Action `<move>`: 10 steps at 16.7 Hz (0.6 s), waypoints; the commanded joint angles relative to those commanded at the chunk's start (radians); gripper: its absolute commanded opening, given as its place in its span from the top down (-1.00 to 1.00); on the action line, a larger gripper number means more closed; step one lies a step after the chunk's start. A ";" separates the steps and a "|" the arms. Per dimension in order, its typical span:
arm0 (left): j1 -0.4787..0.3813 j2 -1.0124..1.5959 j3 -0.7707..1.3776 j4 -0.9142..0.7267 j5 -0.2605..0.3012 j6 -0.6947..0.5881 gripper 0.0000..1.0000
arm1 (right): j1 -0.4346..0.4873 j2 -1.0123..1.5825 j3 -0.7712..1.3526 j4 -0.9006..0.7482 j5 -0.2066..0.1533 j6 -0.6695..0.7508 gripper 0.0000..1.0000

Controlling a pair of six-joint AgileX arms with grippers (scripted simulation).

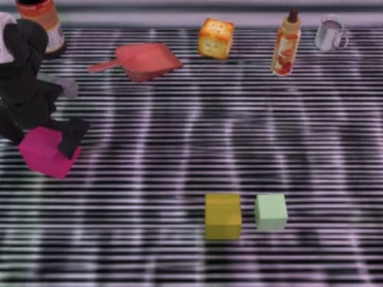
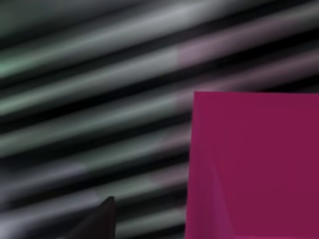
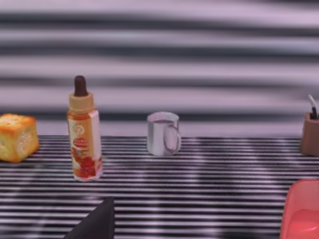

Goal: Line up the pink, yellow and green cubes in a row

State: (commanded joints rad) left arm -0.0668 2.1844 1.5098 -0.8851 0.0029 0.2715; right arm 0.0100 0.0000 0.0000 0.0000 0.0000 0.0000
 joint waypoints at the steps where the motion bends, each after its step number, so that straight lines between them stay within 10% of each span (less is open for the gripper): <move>1: 0.000 0.013 -0.019 0.028 0.000 0.000 -1.00 | 0.000 0.000 0.000 0.000 0.000 0.000 -1.00; 6: 0.000 0.026 -0.036 0.051 0.000 0.000 -1.00 | 0.000 0.000 0.000 0.000 0.000 0.000 -1.00; 10: 0.000 0.026 -0.036 0.051 0.000 0.000 -0.40 | 0.000 0.000 0.000 0.000 0.000 0.000 -1.00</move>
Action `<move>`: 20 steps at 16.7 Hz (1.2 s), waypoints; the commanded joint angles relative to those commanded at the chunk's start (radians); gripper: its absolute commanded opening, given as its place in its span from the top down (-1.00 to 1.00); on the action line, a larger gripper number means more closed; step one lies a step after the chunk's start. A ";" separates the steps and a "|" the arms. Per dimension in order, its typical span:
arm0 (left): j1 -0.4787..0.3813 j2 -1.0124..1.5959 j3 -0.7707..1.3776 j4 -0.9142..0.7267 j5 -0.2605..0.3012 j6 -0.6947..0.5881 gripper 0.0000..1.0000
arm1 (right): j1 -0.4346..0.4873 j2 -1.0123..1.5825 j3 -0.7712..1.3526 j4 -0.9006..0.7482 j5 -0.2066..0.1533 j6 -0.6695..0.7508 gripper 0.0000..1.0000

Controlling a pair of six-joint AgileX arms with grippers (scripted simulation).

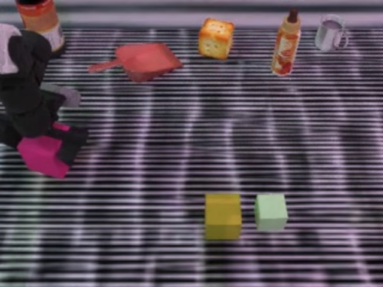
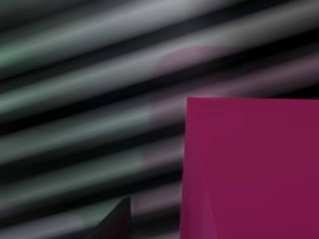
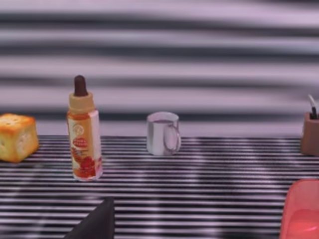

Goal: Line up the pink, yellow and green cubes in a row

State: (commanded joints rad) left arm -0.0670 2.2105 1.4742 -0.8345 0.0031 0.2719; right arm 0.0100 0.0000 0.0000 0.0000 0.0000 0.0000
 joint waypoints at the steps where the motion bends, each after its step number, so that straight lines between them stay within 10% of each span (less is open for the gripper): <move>1: 0.000 0.000 0.000 0.000 0.000 0.000 -0.25 | 0.000 0.000 0.000 0.000 0.000 0.000 -1.00; 9: 0.000 0.000 0.000 0.000 0.000 0.000 0.96 | 0.000 0.000 0.000 0.000 0.000 0.000 -1.00; 20: 0.001 -0.012 0.014 -0.020 0.001 0.002 1.00 | 0.000 0.000 0.000 0.000 0.000 0.000 -1.00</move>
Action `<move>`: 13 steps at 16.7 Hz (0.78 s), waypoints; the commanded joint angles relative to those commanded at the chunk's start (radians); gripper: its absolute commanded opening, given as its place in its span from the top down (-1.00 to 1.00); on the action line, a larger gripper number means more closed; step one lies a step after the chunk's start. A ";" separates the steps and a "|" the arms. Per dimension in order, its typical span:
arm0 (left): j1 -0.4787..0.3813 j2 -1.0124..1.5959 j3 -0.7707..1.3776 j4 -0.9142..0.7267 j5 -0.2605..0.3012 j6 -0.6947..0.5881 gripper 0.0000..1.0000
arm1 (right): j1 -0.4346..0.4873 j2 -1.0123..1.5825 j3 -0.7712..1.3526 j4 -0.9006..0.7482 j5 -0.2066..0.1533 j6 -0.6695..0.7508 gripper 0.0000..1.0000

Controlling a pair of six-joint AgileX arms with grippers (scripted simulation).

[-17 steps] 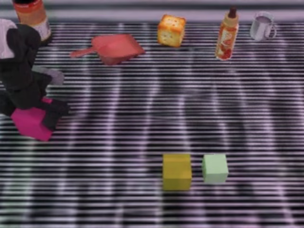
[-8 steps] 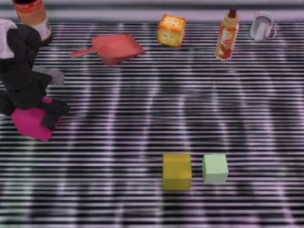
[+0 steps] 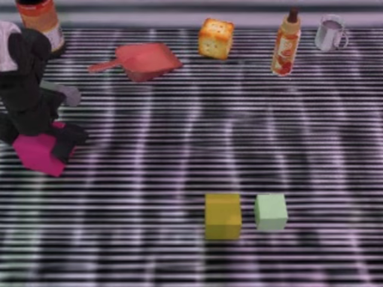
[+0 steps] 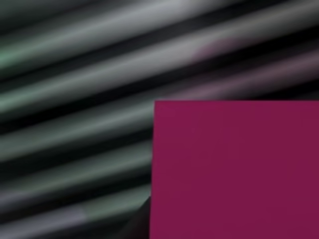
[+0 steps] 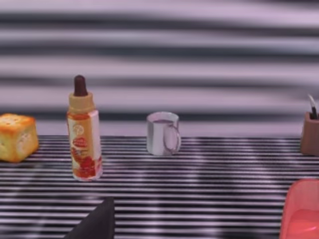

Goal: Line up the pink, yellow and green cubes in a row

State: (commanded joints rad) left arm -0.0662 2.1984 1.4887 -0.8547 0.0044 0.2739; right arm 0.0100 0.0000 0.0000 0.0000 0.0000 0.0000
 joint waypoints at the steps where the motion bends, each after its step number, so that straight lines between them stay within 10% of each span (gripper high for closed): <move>1: 0.002 -0.009 0.015 -0.024 0.000 0.000 1.00 | 0.000 0.000 0.000 0.000 0.000 0.000 -1.00; 13: 0.002 -0.093 0.120 -0.216 -0.001 -0.015 1.00 | 0.000 0.000 0.000 0.000 0.000 0.000 -1.00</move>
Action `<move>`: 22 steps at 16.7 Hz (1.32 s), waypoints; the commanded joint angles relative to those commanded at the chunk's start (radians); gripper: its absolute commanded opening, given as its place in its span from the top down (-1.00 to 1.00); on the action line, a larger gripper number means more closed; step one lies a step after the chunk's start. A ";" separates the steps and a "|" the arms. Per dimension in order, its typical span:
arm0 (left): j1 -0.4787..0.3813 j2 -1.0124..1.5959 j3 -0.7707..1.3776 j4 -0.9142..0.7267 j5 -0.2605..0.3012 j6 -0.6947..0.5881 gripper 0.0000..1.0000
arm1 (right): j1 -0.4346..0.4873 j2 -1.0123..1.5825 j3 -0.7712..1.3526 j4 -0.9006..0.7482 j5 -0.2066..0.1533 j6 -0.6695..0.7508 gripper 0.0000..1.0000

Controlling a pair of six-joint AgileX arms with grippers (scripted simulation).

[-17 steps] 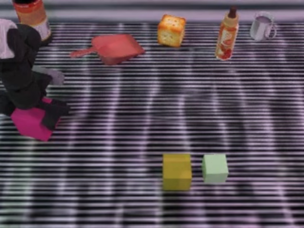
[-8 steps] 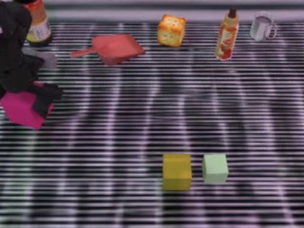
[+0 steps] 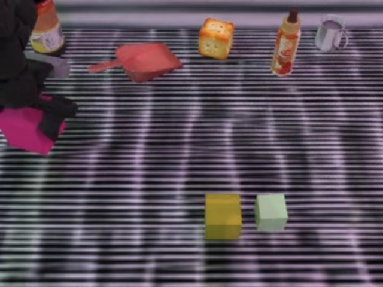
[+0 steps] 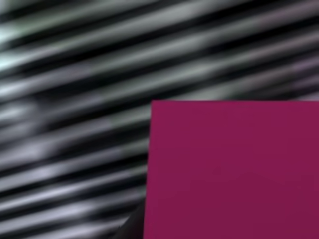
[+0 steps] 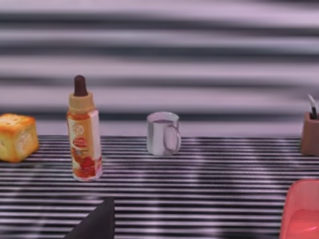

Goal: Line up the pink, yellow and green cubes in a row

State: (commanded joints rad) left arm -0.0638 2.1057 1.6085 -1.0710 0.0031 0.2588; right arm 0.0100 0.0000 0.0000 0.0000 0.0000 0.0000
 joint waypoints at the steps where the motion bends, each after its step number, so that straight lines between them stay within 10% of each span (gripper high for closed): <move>1: -0.018 -0.006 -0.005 0.001 0.000 -0.021 1.00 | 0.000 0.000 0.000 0.000 0.000 0.000 -1.00; 14: -0.519 -0.219 -0.249 0.012 -0.002 -0.827 1.00 | 0.000 0.000 0.000 0.000 0.000 0.000 -1.00; 22: -0.564 -0.245 -0.271 0.024 -0.005 -0.884 1.00 | 0.000 0.000 0.000 0.000 0.000 0.000 -1.00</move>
State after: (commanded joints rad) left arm -0.6276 1.8606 1.3380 -1.0472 -0.0021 -0.6253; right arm 0.0100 0.0000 0.0000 0.0000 0.0000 0.0000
